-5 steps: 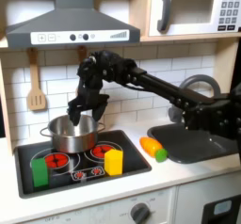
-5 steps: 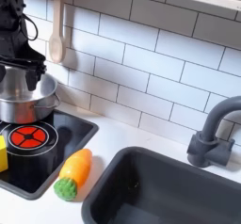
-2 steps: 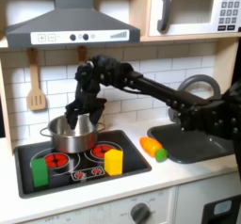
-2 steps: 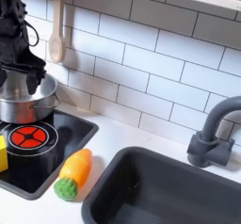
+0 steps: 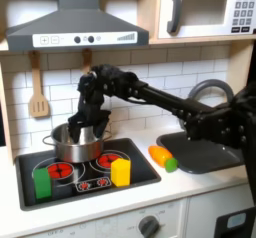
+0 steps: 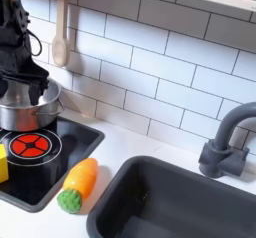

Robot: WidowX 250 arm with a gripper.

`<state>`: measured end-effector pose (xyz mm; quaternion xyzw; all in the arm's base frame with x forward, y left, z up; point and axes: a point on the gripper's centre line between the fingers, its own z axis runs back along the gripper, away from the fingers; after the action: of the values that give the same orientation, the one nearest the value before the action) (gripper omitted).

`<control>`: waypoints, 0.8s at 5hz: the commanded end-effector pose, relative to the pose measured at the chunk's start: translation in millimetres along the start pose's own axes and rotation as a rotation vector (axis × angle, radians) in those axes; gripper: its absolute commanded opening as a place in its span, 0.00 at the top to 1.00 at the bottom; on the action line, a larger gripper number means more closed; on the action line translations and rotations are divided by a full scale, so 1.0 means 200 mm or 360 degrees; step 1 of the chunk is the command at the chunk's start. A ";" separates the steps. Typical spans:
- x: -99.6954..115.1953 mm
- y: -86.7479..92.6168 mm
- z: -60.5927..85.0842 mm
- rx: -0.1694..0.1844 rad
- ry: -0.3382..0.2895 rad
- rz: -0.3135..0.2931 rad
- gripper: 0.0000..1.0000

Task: Slide pot right

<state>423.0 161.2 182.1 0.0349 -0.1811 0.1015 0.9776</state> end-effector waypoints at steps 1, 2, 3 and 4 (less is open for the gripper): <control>-0.01 -0.03 -0.06 -0.0031 0.0045 -0.0010 0.00; -0.01 -0.05 -0.05 -0.0045 0.0039 -0.0027 0.00; 0.00 -0.12 -0.05 -0.0077 0.0050 -0.0072 0.00; -0.02 -0.18 -0.05 -0.0102 0.0060 -0.0108 0.00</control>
<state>432.7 130.0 169.4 0.0079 -0.1635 0.0646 0.9844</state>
